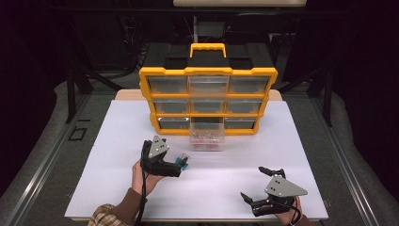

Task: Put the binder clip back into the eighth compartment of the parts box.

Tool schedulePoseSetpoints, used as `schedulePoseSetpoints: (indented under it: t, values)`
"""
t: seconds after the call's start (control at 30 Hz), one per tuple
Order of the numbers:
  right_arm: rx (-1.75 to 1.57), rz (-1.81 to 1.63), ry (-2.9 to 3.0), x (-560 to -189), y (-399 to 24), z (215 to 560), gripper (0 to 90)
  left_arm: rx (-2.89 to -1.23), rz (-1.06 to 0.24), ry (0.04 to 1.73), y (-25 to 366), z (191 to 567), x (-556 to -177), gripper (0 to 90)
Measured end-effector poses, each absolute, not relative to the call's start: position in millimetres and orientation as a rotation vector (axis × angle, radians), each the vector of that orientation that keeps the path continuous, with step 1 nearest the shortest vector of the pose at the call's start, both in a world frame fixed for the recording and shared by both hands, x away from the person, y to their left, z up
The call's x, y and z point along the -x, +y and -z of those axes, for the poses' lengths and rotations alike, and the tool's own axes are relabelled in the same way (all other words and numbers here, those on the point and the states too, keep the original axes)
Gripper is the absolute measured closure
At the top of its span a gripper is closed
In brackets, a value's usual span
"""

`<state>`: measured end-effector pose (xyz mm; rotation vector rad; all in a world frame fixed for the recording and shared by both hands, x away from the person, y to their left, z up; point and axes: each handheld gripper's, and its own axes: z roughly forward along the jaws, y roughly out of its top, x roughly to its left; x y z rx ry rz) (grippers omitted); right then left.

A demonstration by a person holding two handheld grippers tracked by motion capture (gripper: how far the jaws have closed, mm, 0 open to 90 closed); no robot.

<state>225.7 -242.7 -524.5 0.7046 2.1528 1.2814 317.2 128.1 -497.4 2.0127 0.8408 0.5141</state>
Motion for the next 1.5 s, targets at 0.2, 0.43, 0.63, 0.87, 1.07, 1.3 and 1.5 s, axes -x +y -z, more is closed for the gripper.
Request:
schedulePoseSetpoints:
  t: [0.2,0.43,0.63,0.87,1.07,1.3,1.5]
  values:
    - [-0.702,-1.280,2.153,-225,-243,524,0.5,-2.053,-0.501,0.871,127,507,-316,0.0]
    - [-0.702,-1.280,2.154,-225,-242,524,0.5,-2.085,-0.499,0.905,124,516,-317,0.0]
    - [-0.698,-1.281,2.156,-225,-242,524,0.5,-2.120,-0.492,0.923,120,524,-317,0.0]
    - [-0.697,-1.284,2.159,-225,-242,524,0.5,-2.161,-0.487,0.965,118,535,-323,0.0]
    - [-0.696,-1.287,2.158,-225,-242,524,0.5,-2.189,-0.480,0.971,115,543,-327,3.1]
    - [-0.697,-1.285,2.162,-225,-242,524,0.5,-2.211,-0.434,0.943,113,549,-332,18.1]
    - [-0.694,-1.282,2.164,-224,-242,524,0.6,-2.209,-0.403,0.938,114,551,-336,32.1]
